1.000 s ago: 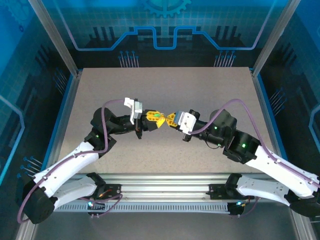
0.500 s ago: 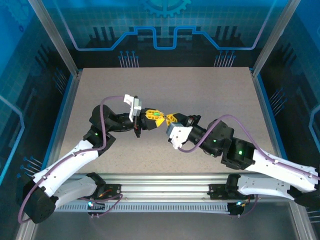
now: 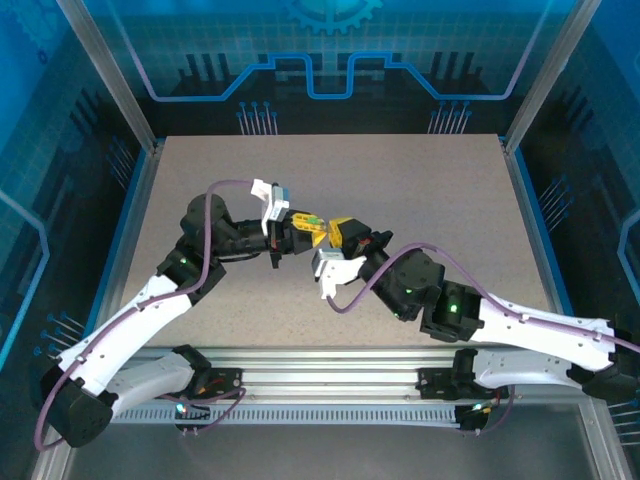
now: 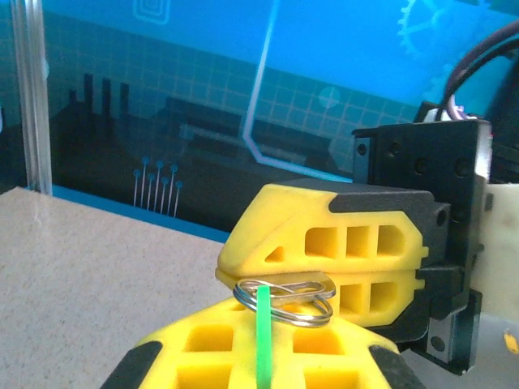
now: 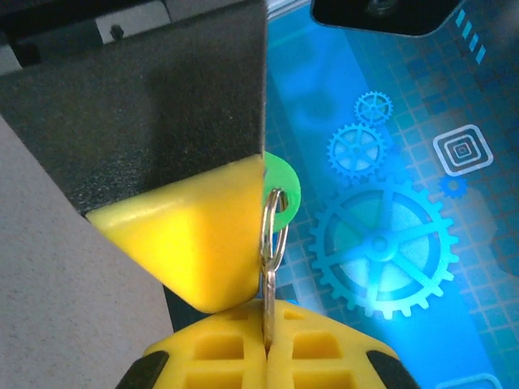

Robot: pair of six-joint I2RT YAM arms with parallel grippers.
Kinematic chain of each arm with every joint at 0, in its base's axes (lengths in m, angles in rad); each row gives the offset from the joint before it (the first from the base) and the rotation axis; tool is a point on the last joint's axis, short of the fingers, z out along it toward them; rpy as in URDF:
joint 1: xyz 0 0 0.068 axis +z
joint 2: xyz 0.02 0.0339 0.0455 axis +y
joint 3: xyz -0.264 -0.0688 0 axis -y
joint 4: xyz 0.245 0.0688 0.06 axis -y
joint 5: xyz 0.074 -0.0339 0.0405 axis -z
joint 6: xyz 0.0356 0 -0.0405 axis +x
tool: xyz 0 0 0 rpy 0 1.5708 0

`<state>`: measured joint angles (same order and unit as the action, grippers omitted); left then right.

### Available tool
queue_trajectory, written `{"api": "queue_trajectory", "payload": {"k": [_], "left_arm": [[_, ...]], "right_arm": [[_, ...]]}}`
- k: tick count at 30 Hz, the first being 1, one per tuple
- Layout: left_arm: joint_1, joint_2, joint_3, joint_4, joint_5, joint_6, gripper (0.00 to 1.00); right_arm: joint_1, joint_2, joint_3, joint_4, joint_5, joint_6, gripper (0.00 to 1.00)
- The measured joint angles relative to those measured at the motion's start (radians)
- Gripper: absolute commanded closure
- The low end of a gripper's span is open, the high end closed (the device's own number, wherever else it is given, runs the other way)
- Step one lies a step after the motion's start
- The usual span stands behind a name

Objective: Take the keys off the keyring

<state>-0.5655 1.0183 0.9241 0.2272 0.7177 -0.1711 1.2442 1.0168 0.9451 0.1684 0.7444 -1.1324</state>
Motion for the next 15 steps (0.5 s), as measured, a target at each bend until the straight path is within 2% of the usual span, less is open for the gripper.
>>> {"api": "queue_trajectory", "payload": {"k": [4, 8, 9, 12, 15], "left_arm": [[0.002, 0.000, 0.006, -0.046, -0.030, 0.017, 1.00], [0.003, 0.000, 0.006, -0.073, -0.033, 0.024, 1.00], [0.002, 0.000, 0.008, -0.074, -0.031, 0.030, 0.96], [0.000, -0.008, 0.010, -0.076, -0.029, 0.058, 0.63], [-0.004, -0.029, 0.003, -0.064, -0.045, 0.084, 0.56]], "right_arm": [[0.007, 0.023, -0.020, 0.062, 0.050, -0.039, 1.00], [-0.015, 0.006, 0.008, -0.043, -0.006, 0.079, 1.00], [-0.020, 0.003, 0.022, -0.077, -0.026, 0.111, 1.00], [-0.036, 0.000, 0.082, -0.201, -0.095, 0.219, 1.00], [-0.063, 0.005, 0.174, -0.356, -0.203, 0.344, 1.00]]}}
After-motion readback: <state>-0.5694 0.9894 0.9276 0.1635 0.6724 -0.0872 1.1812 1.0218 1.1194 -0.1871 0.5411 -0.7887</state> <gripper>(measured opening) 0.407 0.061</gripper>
